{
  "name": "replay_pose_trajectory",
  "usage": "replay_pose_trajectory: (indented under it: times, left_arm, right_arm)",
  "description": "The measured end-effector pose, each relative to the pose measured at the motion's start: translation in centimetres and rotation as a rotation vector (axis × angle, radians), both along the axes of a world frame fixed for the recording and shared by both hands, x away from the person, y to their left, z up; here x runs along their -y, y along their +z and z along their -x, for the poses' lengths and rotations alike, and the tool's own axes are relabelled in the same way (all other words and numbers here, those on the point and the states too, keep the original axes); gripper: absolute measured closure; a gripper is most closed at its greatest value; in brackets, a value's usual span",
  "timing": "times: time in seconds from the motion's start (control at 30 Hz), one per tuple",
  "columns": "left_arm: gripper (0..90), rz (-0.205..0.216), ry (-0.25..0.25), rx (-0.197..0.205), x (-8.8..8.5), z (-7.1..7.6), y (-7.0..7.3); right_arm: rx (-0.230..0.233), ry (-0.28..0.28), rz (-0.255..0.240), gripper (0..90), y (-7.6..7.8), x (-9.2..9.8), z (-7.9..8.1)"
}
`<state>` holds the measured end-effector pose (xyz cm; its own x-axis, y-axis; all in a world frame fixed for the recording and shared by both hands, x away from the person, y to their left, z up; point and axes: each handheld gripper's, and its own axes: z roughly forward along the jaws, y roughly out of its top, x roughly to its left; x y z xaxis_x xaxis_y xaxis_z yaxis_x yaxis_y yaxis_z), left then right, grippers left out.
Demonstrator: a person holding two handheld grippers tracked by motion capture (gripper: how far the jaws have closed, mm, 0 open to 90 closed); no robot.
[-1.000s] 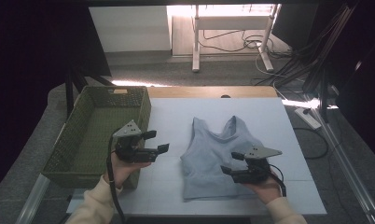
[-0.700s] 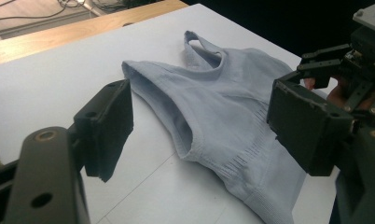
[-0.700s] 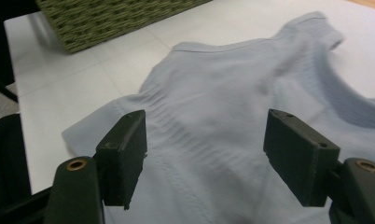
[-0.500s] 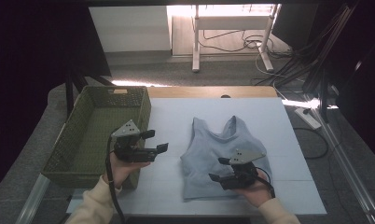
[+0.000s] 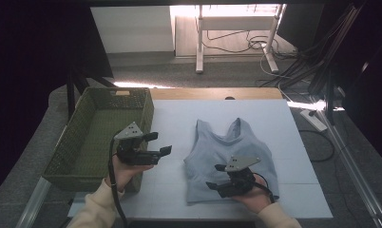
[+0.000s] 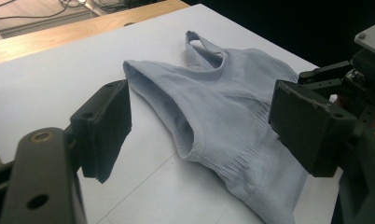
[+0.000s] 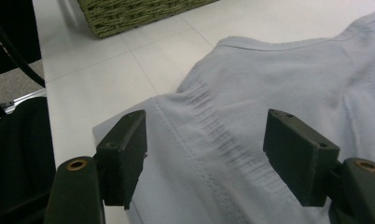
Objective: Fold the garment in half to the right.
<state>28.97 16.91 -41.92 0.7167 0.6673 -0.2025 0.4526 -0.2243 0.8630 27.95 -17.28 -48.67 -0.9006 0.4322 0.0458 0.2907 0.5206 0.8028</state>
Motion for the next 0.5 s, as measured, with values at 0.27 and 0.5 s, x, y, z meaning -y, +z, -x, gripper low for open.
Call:
replay_pose_trajectory:
  times: [0.27, 0.5]
  left_arm:
    - [22.2, -0.005, 0.002, -0.002, 0.1, 0.1, -0.1]
    - [22.2, -0.008, -0.004, -0.007, 0.4, -0.1, -0.2]
  right_arm:
    - [-0.009, 0.04, 0.006, 30.8, -0.2, -1.2, 0.3]
    - [-0.006, 0.073, -0.007, 31.4, -0.3, -2.9, 0.8]
